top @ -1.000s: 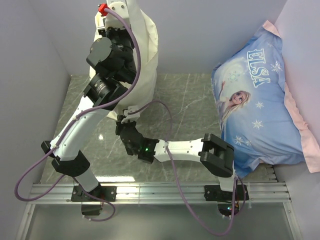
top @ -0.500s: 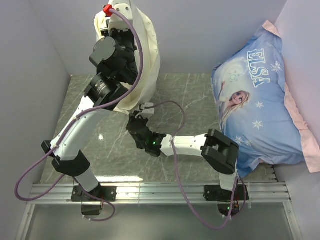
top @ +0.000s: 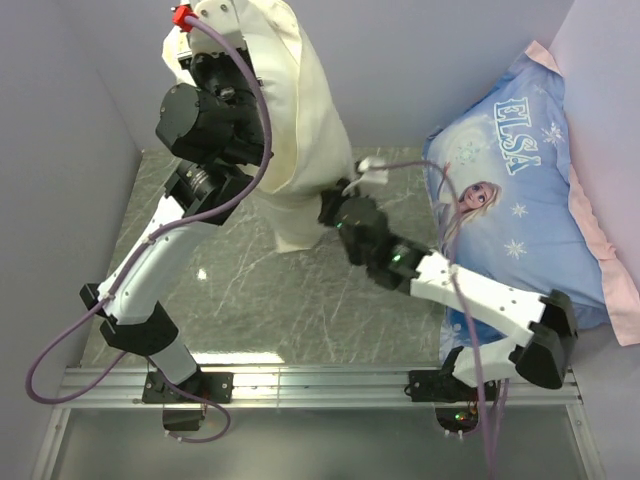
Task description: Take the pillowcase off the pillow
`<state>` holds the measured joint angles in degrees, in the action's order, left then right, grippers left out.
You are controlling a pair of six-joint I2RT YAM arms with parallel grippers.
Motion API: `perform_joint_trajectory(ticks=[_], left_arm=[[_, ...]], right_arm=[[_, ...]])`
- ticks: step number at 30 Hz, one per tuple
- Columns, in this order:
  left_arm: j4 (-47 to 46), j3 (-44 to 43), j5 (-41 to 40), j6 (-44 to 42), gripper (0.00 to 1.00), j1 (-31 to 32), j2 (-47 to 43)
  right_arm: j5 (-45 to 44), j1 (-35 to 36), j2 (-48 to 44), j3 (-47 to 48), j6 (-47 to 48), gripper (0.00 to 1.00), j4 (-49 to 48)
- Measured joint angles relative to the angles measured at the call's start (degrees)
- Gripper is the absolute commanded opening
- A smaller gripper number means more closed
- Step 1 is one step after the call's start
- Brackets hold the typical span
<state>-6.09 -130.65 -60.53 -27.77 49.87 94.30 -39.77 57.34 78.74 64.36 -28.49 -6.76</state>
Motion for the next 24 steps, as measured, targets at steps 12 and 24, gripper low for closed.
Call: perform_joint_trajectory(ticks=[12, 24], left_arm=[[-1.01, 21.79, -0.70, 17.38, 0.01, -0.09, -15.82], [10.62, 43.89, 1.60, 45.22, 0.00, -0.46, -27.06]], right_arm=[[9.53, -17.62, 5.31, 24.96, 11.10, 0.00, 17.46], [24.94, -20.35, 12.92, 17.59, 8.11, 0.26, 22.34]])
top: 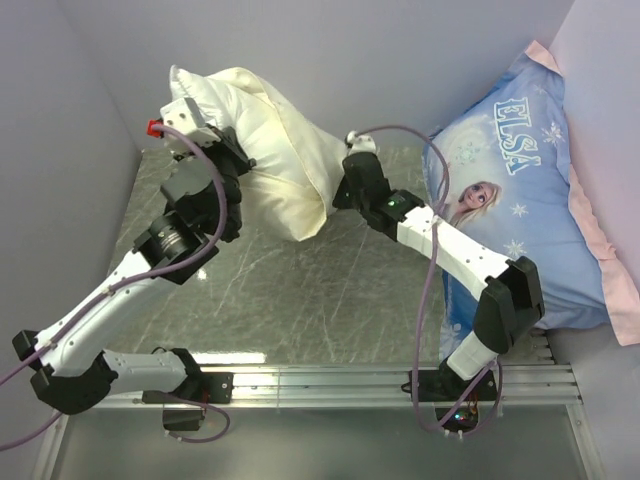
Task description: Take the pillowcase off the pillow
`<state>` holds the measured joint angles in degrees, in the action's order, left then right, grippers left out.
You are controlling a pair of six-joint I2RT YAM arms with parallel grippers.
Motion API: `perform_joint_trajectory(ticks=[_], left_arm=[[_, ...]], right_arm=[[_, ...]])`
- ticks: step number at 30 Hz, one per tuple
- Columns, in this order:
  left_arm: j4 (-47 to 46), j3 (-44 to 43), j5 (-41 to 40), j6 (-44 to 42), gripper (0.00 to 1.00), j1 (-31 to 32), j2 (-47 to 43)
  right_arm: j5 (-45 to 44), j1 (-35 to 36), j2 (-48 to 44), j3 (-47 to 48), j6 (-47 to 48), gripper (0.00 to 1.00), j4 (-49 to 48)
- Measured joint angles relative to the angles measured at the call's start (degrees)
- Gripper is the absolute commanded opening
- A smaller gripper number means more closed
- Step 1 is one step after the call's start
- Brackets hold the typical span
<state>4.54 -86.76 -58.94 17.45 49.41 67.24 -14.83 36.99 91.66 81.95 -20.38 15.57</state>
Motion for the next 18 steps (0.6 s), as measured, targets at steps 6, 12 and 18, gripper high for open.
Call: perform_joint_trajectory(ticks=[6, 12, 18], left_arm=[[0.31, -1.20, -0.55, 2.93, 0.00, 1.73, 4.26], [-0.79, -6.51, -2.19, 3.58, 0.01, 2.69, 9.86], [-0.90, -10.97, -6.93, 4.46, 0.01, 4.92, 14.67]], right_arm=[[9.20, -0.15, -6.03, -13.53, -6.23, 0.61, -1.46], [14.29, -0.24, -31.23, -25.29, -13.42, 0.64, -4.48], [16.72, 1.77, -49.96, -31.32, -21.22, 0.64, -9.07]])
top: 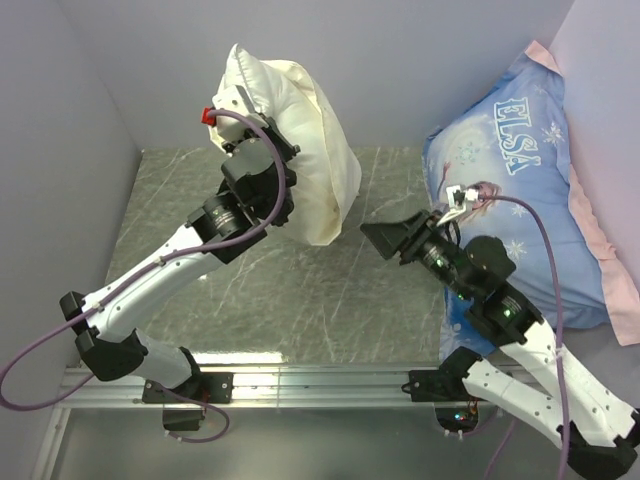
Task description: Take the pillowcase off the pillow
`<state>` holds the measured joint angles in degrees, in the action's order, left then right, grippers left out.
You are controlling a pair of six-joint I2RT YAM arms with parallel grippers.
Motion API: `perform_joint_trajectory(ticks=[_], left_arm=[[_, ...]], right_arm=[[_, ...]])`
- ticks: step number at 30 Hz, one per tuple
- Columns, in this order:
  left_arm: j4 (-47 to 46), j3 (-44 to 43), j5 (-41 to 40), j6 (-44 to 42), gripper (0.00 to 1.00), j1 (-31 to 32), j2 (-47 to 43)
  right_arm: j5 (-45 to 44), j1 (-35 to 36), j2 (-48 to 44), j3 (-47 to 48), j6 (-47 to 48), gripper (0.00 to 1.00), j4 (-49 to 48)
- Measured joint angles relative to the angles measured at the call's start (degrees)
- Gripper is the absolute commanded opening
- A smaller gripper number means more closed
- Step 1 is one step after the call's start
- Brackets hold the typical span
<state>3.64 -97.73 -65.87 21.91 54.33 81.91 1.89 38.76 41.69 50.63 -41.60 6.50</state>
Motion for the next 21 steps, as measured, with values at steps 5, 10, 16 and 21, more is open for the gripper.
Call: perform_joint_trajectory(ticks=[5, 10, 16, 21], left_arm=[[-2.12, 0.00, -2.80, -0.44, 0.01, 1.75, 0.79], [-4.96, -0.07, -5.07, -1.92, 0.01, 3.43, 2.03], [-8.33, -0.11, -6.64, -4.13, 0.00, 5.14, 3.61], [-9.57, -0.72, -7.45, -5.55, 0.01, 5.68, 4.26]], right_arm=[[-3.17, 9.33, -3.69, -2.38, -3.69, 0.64, 1.01], [-9.92, 16.68, -3.67, -2.38, -5.07, 0.64, 1.03], [-16.09, 20.09, -2.03, -1.90, -5.44, 0.62, -0.02], [-18.43, 20.74, 1.92, -1.03, -5.42, 0.41, -1.79]])
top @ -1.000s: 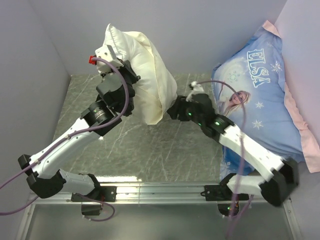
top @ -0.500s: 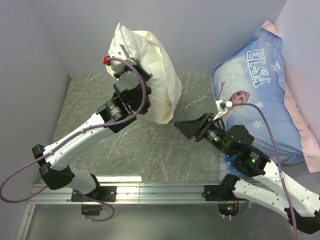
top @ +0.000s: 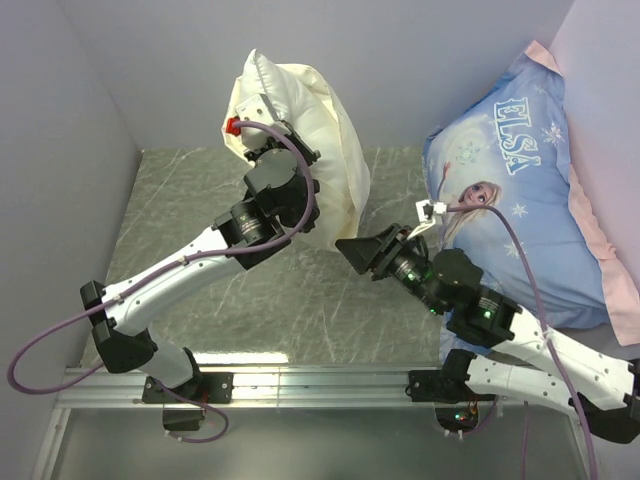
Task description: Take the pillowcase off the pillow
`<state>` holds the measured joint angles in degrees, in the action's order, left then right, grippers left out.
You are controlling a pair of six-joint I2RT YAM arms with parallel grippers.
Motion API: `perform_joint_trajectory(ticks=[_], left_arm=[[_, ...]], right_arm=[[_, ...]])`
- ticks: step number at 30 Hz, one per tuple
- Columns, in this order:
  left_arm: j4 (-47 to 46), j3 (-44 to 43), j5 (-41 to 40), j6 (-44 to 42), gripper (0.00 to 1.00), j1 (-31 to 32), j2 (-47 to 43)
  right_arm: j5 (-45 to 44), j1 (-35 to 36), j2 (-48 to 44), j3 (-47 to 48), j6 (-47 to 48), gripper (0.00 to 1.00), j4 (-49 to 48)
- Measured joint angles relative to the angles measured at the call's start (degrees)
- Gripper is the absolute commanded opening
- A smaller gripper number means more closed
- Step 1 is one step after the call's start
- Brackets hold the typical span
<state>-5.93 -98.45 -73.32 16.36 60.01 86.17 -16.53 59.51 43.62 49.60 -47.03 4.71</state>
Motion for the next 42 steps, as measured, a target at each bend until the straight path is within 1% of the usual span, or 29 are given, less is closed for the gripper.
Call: perform_joint_trajectory(ticks=[1, 2, 3, 4, 9, 12, 15, 19, 24, 29, 33, 42], left_arm=[[-0.11, -0.22, -0.11, -0.20, 0.01, 0.04, 0.15], [-0.24, -0.48, -0.13, -0.42, 0.01, 0.13, 0.37], [-0.26, -0.72, -0.15, -0.48, 0.00, 0.17, 0.61], [-0.26, -1.01, -0.15, -0.57, 0.01, 0.22, 0.90], [-0.15, -2.80, -0.90, -0.66, 0.00, 0.83, 2.75], [0.07, -5.90, -1.38, -1.03, 0.01, 1.33, 4.94], [0.55, -9.27, -1.66, -2.21, 0.00, 1.84, 7.13], [1.05, -11.91, -2.47, -5.38, 0.01, 2.58, 8.81], [0.81, -13.16, -3.67, -9.73, 0.00, 3.32, 9.70], [0.59, -14.08, -4.09, -12.92, 0.01, 3.37, 9.81], [0.92, -17.14, -4.39, -15.28, 0.01, 3.37, 11.15], [1.11, -18.64, -4.31, -19.37, 0.01, 3.34, 11.85]], right_arm=[[-0.09, 0.17, 0.70, 0.00, 0.09, 0.32, -0.39], [-0.20, 0.68, 1.70, 0.02, 0.26, 0.19, -1.01], [-0.26, 1.33, 3.02, 0.02, 0.39, 0.03, -1.40], [-0.37, 2.12, 4.26, 0.02, 0.55, 0.00, -1.57], [-3.21, 7.91, 9.29, 1.68, 2.58, 0.00, -1.55], [-6.34, 11.98, 13.29, 4.28, 4.57, 0.00, -1.25], [-8.83, 14.43, 16.50, 4.02, 4.72, 0.00, -1.42], [-12.90, 15.28, 19.74, 0.96, 3.54, 0.00, -2.14], [-17.90, 15.52, 22.53, -0.44, 1.18, 0.00, -2.38], [-18.80, 13.00, 23.61, -2.58, -0.46, 0.00, -4.81], [-17.92, 8.09, 25.90, -4.57, -1.44, 0.00, -8.48], [-15.89, 2.60, 28.96, -4.96, -2.23, 0.00, -12.94]])
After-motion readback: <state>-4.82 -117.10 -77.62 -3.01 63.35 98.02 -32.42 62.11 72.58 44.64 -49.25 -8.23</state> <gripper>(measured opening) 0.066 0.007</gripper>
